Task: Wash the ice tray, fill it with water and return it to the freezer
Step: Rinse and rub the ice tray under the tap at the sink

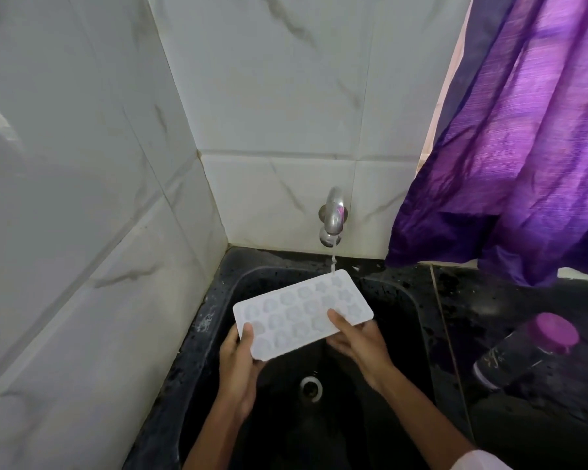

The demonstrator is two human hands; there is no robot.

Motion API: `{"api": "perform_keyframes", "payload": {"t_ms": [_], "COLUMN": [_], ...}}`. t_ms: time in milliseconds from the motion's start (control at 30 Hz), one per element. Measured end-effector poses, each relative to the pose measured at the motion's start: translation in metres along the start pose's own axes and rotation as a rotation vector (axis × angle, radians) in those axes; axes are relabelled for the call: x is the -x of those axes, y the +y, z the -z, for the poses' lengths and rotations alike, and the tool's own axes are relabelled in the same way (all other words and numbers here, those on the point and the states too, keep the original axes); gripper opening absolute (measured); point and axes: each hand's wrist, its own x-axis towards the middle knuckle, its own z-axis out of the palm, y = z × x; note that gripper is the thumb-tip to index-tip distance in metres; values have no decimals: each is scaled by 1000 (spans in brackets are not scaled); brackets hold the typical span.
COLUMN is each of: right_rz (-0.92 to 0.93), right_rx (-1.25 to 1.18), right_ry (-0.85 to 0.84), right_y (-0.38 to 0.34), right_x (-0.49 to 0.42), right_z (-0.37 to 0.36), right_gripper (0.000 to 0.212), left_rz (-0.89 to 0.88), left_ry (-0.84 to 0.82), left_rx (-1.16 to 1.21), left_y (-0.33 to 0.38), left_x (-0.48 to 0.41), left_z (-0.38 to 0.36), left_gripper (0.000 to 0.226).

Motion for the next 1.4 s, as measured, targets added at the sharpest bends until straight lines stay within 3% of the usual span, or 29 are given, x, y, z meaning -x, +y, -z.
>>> {"api": "perform_keyframes", "payload": {"t_ms": [67,133,200,300,467,700,1200,1400], "right_rz": [114,289,435,496,523,497,495,477], "right_rx": [208,375,546,852,1080,1230,1411,1380], "right_ry": [242,342,241,29,-27,-85,-165,-221], "right_y": [-7,-17,-31,-48,-60,-56,-59,-64], "right_x": [-6,-14,-21,-31,-40,-48,-49,-49], "right_z": [5,12,17,20,19,16,11,10], "right_gripper": [97,90,70,39,27,33,38,37], "left_rz": [3,-2,-7,-10,12,-6,-27,-34], "left_ry": [4,12,7,-7,-27,-40,-19,-6], "left_rx": [9,12,20,46,56,-44,34,61], "left_y": [3,6,9,12,17,24,19,18], "left_x": [-1,-4,-5,-5,-1,0,8,13], "left_z": [0,1,3,2,0,10,15,17], "left_gripper": [27,27,28,26,28,27,36,38]}}
